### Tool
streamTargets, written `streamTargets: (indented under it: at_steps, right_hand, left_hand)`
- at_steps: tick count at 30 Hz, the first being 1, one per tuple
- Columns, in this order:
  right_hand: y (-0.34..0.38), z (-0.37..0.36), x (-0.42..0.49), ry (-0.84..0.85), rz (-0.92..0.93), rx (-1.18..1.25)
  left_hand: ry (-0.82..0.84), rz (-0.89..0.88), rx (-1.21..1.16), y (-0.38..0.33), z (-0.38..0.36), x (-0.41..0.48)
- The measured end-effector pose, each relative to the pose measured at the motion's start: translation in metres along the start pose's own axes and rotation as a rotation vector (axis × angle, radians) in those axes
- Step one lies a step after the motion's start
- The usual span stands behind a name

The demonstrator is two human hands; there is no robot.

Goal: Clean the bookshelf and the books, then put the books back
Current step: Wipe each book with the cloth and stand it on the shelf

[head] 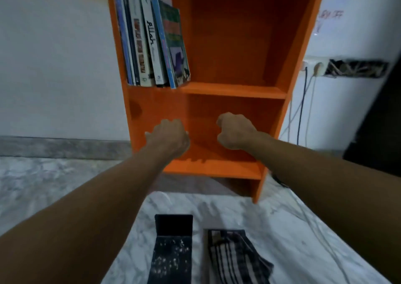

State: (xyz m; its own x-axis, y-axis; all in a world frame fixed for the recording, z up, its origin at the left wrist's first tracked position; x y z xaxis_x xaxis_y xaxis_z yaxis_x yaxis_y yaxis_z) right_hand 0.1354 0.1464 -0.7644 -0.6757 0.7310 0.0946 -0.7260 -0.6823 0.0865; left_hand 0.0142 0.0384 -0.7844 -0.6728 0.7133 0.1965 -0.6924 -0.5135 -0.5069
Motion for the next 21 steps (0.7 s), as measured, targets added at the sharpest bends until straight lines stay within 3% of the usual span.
streamTargets:
  at_steps: [9,15,21]
  right_hand:
    - [-0.061,-0.068,-0.054,0.279,-0.023,-0.399]
    - [-0.073,-0.150,-0.083,0.412,0.075,-0.369]
    - [-0.082,-0.262,-0.128,0.691,0.006,-0.196]
  left_hand:
    - [0.239,-0.085,0.076,-0.037,-0.067,-0.049]
    - [0.392,-0.111,0.072,-0.004,-0.148,-0.072]
    - [0.523,0.051,0.000,0.062,-0.226,-0.102]
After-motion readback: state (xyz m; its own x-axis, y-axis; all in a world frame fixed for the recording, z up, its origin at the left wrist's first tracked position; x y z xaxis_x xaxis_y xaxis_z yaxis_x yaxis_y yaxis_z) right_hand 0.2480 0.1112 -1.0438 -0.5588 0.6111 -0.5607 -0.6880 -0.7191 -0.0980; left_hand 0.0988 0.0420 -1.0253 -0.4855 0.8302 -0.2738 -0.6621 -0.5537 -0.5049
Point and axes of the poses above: each hand's wrist, its own x-axis towards the middle knuckle, its own z-axis out of the back of the hand, y = z × x, the point moved 4 cm from there along x, towards the middle knuckle, and after that the axes turned 12 degrees about -x, right-handed, at the moved point
